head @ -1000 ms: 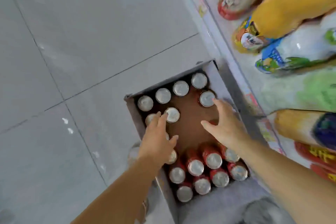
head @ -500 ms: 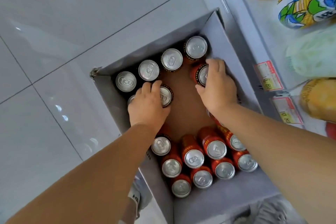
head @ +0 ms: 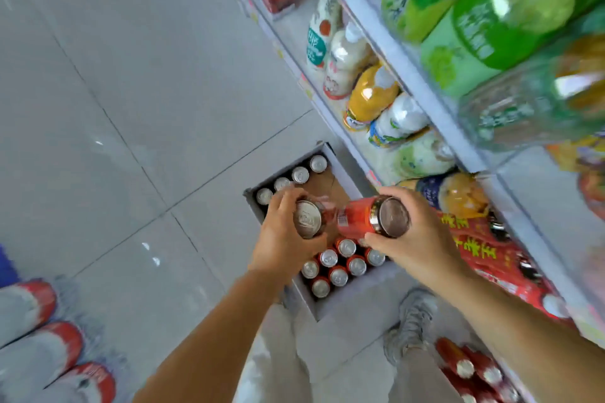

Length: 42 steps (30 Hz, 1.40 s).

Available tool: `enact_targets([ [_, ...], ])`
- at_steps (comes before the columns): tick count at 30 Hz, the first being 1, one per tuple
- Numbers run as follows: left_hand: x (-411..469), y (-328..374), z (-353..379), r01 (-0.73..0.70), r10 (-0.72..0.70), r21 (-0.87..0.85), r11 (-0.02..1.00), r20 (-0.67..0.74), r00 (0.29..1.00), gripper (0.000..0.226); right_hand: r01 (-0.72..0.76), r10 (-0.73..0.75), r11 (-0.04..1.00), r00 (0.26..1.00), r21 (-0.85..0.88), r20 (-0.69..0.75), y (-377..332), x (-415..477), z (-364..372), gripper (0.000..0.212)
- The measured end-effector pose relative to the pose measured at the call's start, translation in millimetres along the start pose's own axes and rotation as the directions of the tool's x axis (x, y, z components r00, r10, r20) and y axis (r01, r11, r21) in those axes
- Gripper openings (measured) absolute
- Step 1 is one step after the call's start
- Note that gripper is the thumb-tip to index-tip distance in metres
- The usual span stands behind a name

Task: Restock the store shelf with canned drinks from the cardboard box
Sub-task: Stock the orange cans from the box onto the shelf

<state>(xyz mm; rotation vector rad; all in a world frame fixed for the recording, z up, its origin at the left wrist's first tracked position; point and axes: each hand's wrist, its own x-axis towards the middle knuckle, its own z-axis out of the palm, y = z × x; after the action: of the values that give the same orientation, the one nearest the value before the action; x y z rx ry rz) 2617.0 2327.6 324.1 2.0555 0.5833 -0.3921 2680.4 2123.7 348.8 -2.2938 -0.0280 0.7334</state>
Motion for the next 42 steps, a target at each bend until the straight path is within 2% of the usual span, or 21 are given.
enact_targets([
  [5,-75,139,-86,-0.204,0.203,0.0,0.979,0.07,0.977,0.06,0.172,-0.16,0.983,0.974,0.068,-0.161,-103,-99,-116,0.062],
  [8,-116,210,-124,-0.357,0.357,-0.003,0.934,0.026,0.934,0.066,0.288,-0.253,0.954,0.924,0.084,-0.287,-145,-160,-177,0.062],
  [11,-154,276,-148,-0.474,0.474,-0.051,0.879,-0.02,0.88,0.072,0.351,-0.272,0.925,0.876,0.142,-0.398,-169,-215,-225,0.061],
  [14,-184,334,-157,-0.589,0.593,-0.122,0.799,-0.008,0.805,0.071,0.418,-0.274,0.893,0.796,0.163,-0.54,-181,-258,-261,0.06],
  [19,-221,417,-144,-0.749,0.763,-0.148,0.646,0.104,0.638,0.061,0.499,-0.2,0.84,0.649,0.213,-0.734,-185,-315,-314,0.062],
  [24,-254,480,-124,-0.813,0.839,-0.214,0.541,0.206,0.504,0.058,0.556,-0.115,0.803,0.498,0.215,-0.859,-181,-366,-362,0.063],
  [30,-275,528,-106,-0.86,0.891,-0.241,0.451,0.179,0.417,0.061,0.551,-0.106,0.829,0.315,0.091,-0.943,-180,-395,-414,0.058],
  [35,-275,549,-100,-0.854,0.895,-0.269,0.446,0.117,0.43,0.057,0.487,-0.073,0.87,0.285,0.079,-0.956,-167,-378,-465,0.067],
  [38,-275,554,-99,-0.843,0.887,-0.278,0.46,0.093,0.453,0.059,0.385,-0.066,0.92,0.322,0.067,-0.945,-164,-366,-484,0.069],
  [42,-275,557,-99,-0.83,0.875,-0.287,0.479,0.082,0.477,0.068,0.326,-0.042,0.942,0.364,0.085,-0.931,-158,-347,-497,0.066],
])
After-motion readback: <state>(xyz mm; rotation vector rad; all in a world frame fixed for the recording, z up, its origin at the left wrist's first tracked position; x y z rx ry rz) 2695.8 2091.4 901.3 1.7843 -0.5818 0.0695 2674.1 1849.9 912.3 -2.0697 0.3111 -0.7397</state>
